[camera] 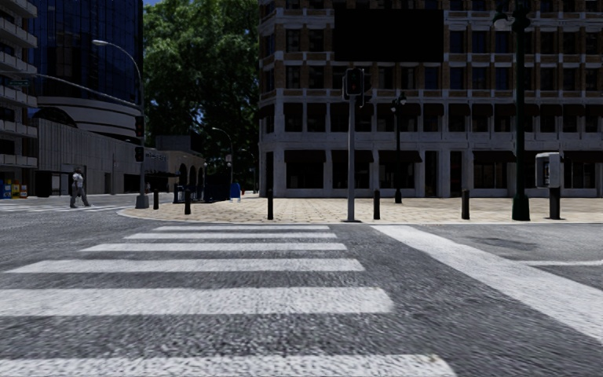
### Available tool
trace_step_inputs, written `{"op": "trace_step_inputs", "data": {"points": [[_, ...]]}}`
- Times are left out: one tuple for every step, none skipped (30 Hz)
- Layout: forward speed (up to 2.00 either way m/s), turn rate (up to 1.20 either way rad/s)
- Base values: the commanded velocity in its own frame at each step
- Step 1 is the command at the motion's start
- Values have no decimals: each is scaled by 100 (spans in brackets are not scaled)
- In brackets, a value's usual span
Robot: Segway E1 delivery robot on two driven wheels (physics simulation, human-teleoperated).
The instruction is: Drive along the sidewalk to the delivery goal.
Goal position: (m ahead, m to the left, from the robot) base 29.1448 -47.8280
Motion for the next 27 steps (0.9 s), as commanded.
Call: {"op": "trace_step_inputs", "data": {"points": [[200, 28], [200, 19], [200, 19], [200, 0], [200, 0], [200, 0], [200, 0], [200, 0], [200, 0], [200, 0], [200, 0], [200, 0], [200, 0], [200, 0], [200, 0], [200, 0], [200, 0], [200, 0], [200, 0], [200, 0], [200, 0], [200, 0], [200, 0], [200, 0], [200, 0], [200, 0], [200, 0]]}}
